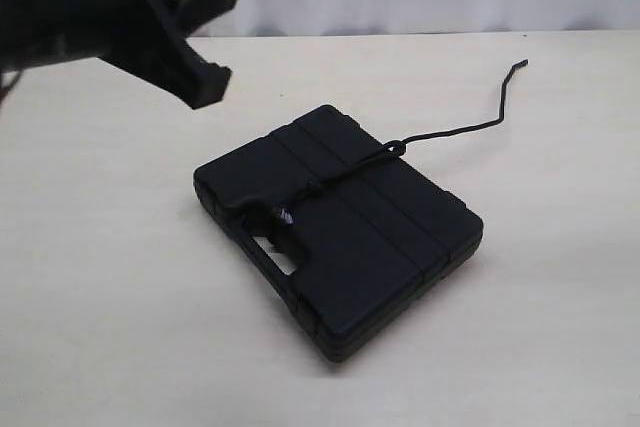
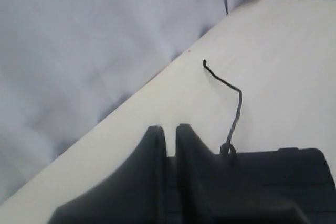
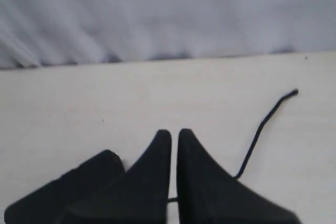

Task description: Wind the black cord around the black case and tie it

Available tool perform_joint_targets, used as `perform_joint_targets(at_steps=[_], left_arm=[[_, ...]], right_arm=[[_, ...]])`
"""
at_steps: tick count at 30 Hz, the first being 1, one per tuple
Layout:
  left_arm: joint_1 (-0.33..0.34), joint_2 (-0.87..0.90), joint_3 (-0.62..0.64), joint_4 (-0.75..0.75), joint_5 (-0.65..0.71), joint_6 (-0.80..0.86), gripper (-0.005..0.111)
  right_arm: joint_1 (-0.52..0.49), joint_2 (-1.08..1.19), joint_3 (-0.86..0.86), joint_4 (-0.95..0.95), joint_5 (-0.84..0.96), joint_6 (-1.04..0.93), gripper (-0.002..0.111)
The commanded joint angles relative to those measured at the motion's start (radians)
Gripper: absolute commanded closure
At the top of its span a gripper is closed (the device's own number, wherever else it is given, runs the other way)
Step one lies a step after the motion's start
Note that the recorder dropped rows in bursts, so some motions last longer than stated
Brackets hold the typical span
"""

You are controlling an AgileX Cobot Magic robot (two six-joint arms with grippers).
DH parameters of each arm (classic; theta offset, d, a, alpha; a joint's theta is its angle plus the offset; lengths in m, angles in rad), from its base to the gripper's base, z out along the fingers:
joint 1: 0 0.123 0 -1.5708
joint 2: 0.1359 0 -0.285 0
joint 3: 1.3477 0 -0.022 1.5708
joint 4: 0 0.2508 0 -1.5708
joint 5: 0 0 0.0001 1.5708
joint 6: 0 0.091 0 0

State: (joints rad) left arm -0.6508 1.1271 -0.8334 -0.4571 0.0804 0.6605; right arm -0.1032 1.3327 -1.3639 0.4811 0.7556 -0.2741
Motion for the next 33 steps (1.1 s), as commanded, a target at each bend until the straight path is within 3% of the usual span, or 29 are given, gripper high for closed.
perform_joint_targets(at_steps=[1, 6, 13, 25, 33], left_arm=[[-0.002, -0.168, 0.086, -0.009, -0.03, -0.045, 0.107], [-0.002, -0.345, 0.176, -0.009, -0.044, -0.068, 0.107], [-0.002, -0.538, 0.185, -0.01, 0.081, -0.089, 0.107], [-0.002, -0.783, 0.185, 0.001, 0.407, -0.089, 0.107], [-0.002, -0.795, 0.185, 0.001, 0.423, -0.089, 0.107]], right_arm=[[0.001, -0.221, 0.169, 0.078, -0.185, -0.062, 0.104], [0.001, -0.424, 0.314, 0.185, -0.312, -0.15, 0.104], [0.001, -0.665, 0.442, 0.367, -0.348, -0.347, 0.104], [0.001, -1.049, 0.643, 0.374, -0.37, -0.368, 0.104], [0.001, -1.126, 0.66, 0.363, -0.366, -0.368, 0.104]])
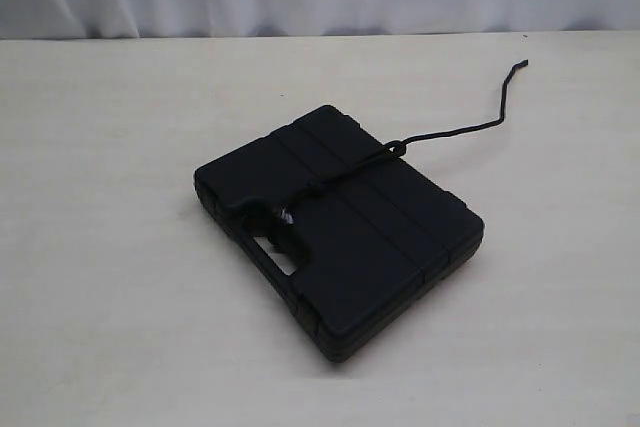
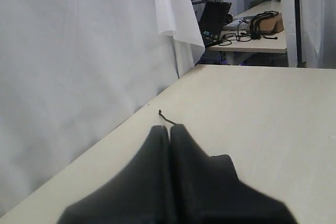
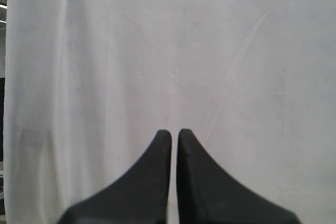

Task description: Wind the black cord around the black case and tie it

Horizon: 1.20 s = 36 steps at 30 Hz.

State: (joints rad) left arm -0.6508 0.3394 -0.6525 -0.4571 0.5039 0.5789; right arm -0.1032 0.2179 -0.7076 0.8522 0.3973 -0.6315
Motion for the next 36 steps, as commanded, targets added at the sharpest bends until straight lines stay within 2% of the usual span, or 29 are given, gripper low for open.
perform_joint_targets(at_steps=[1, 7, 13, 18, 22, 26, 32, 36], left_arm=[[-0.002, -0.007, 0.004, 0.001, 0.0, -0.007, 0.107], [-0.109, -0.007, 0.004, 0.001, -0.002, -0.007, 0.107], [-0.105, -0.007, 0.004, 0.001, -0.002, -0.005, 0.107], [-0.033, -0.007, 0.007, 0.011, -0.002, 0.0, 0.107], [0.065, -0.007, 0.048, 0.003, -0.008, -0.03, 0.107], [0.165, -0.016, 0.111, 0.01, -0.061, -0.139, 0.107], [0.295, -0.073, 0.25, 0.034, -0.264, -0.302, 0.107], [0.364, -0.14, 0.329, 0.245, -0.349, -0.565, 0.107]], right_arm=[[0.001, -0.011, 0.004, -0.008, -0.007, -0.01, 0.104], [0.001, -0.011, 0.004, -0.008, -0.007, -0.01, 0.104], [0.001, -0.011, 0.004, -0.008, -0.007, -0.01, 0.104], [0.001, -0.011, 0.004, -0.008, -0.007, -0.01, 0.104], [0.001, -0.011, 0.004, -0.008, -0.007, -0.01, 0.104], [0.001, -0.011, 0.004, -0.008, -0.007, -0.01, 0.104], [0.001, -0.011, 0.004, -0.008, -0.007, -0.01, 0.104], [0.001, -0.011, 0.004, -0.008, -0.007, -0.01, 0.104]])
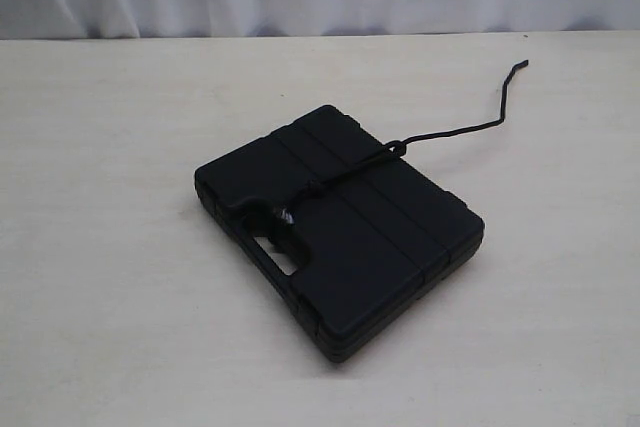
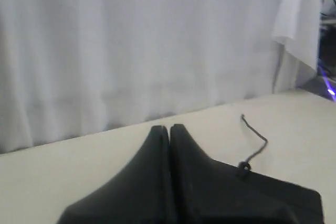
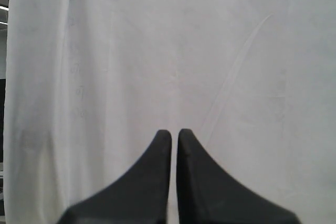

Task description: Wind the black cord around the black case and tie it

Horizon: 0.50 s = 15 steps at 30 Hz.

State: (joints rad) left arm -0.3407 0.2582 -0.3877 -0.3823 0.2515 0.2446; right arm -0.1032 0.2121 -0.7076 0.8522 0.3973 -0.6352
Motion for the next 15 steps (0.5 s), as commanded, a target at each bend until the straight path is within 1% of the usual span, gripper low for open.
perform_joint_targets(at_steps=[1, 3, 7, 10, 15], left_arm=[[0.072, -0.081, 0.085, 0.228, -0.112, -0.288, 0.107], [0.109, -0.126, 0.123, 0.29, -0.135, -0.332, 0.107], [0.199, -0.205, 0.187, 0.291, -0.184, -0.332, 0.107], [0.268, -0.252, 0.214, 0.291, -0.191, -0.33, 0.107], [0.363, -0.258, 0.247, 0.291, -0.191, -0.328, 0.107]], right_arm=[[0.001, -0.005, 0.004, -0.008, -0.007, -0.007, 0.104], [0.001, -0.005, 0.004, -0.008, -0.007, -0.007, 0.104], [0.001, -0.005, 0.004, -0.008, -0.007, -0.007, 0.104], [0.001, -0.005, 0.004, -0.008, -0.007, -0.007, 0.104], [0.001, -0.005, 0.004, -0.008, -0.007, -0.007, 0.104]])
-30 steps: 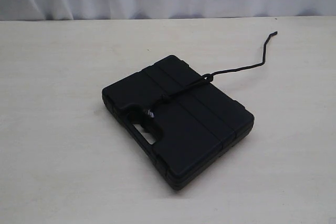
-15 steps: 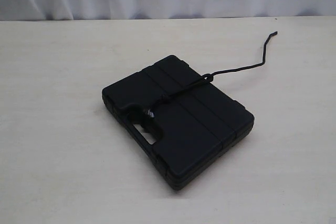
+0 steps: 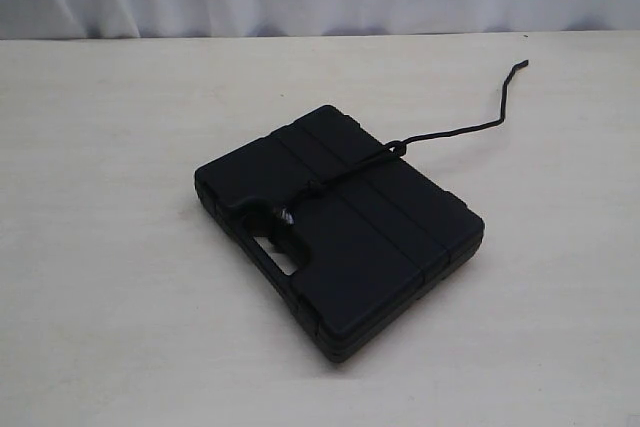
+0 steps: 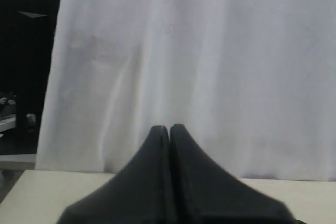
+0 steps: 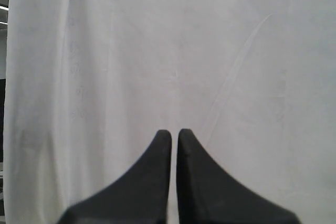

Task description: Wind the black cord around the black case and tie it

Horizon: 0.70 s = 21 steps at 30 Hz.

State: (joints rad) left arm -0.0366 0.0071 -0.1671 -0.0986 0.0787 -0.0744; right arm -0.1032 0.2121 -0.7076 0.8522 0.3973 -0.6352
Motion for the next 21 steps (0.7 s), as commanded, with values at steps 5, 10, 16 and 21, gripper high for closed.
perform_joint_targets(at_steps=[5, 10, 16, 21], left_arm=[[0.094, -0.007, 0.052, 0.012, -0.012, -0.007, 0.107], [0.097, -0.007, 0.086, 0.11, -0.01, -0.006, 0.107], [0.097, -0.007, 0.141, 0.195, -0.013, -0.006, 0.107], [0.097, -0.007, 0.167, 0.195, -0.079, -0.006, 0.107]], right_arm=[[0.001, -0.005, 0.004, -0.008, -0.007, -0.007, 0.104], [0.001, -0.005, 0.004, -0.008, -0.007, -0.007, 0.104], [0.001, -0.005, 0.004, -0.008, -0.007, -0.007, 0.104], [0.001, -0.005, 0.004, -0.008, -0.007, -0.007, 0.104]])
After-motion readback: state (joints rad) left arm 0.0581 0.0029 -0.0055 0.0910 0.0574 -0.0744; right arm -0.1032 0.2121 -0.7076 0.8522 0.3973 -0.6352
